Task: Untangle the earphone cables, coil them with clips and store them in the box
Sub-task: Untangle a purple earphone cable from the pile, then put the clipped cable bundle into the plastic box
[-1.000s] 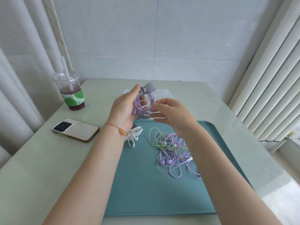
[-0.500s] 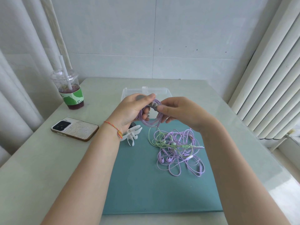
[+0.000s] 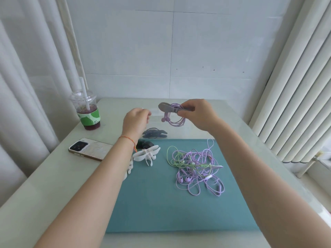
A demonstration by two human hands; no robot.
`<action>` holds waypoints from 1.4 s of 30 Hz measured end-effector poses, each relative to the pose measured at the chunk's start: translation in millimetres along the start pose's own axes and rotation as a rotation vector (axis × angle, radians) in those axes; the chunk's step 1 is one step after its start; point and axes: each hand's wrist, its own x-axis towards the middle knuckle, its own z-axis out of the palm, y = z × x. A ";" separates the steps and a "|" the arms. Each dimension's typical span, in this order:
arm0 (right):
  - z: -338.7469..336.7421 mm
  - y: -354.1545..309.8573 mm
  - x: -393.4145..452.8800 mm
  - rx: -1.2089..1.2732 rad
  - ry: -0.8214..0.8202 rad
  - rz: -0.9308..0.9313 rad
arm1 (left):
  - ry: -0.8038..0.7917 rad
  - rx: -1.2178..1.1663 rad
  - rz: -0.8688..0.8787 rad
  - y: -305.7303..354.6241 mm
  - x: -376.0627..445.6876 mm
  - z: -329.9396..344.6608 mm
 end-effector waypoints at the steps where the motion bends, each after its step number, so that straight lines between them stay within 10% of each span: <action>1: 0.6 -0.7 5.2 0.021 0.027 0.019 | 0.045 0.073 0.033 -3.6 5.1 -1.6; 8: 7.9 -1.6 49.8 0.419 0.091 0.188 | 0.001 0.572 0.239 -23.4 44.7 -3.3; 14: 33.5 13.0 96.4 0.603 0.062 0.295 | -0.047 0.405 0.033 -39.8 80.3 -2.1; 29: 96.3 34.3 140.0 0.669 -0.570 0.680 | -0.092 0.385 0.138 -68.7 98.2 2.9; 42: 111.9 28.9 139.7 -0.208 -0.568 0.531 | -0.087 0.493 0.182 -63.9 95.5 1.1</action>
